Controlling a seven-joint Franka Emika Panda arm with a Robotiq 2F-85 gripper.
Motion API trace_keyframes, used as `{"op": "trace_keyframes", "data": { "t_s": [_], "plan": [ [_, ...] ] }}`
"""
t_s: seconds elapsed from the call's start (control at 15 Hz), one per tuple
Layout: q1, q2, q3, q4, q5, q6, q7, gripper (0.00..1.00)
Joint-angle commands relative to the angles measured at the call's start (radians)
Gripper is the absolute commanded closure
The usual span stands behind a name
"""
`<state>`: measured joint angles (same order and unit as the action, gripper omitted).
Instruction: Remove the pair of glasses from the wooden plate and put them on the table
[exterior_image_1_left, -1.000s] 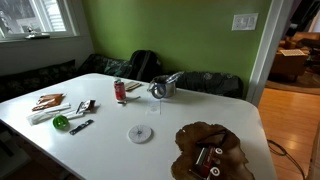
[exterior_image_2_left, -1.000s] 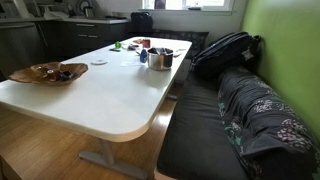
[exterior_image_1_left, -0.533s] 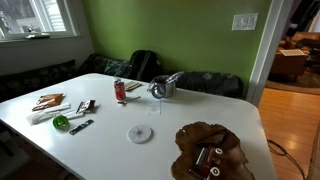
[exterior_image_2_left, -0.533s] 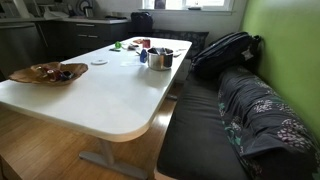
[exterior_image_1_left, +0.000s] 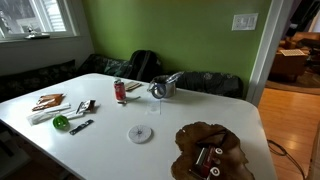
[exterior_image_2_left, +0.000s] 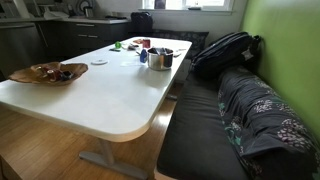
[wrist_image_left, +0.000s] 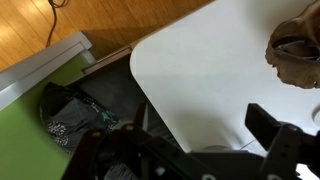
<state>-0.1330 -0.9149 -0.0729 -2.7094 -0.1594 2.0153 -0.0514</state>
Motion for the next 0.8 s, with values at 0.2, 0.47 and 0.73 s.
{"op": "trace_keyframes", "data": {
  "t_s": [0.2,0.47,0.73],
  "plan": [
    [0.100,0.091,-0.025,-0.038,0.008,0.099,-0.138,0.00],
    [0.223,0.273,-0.012,-0.049,0.077,0.228,-0.216,0.00],
    [0.366,0.451,0.052,-0.053,0.163,0.305,-0.263,0.00]
  ]
}}
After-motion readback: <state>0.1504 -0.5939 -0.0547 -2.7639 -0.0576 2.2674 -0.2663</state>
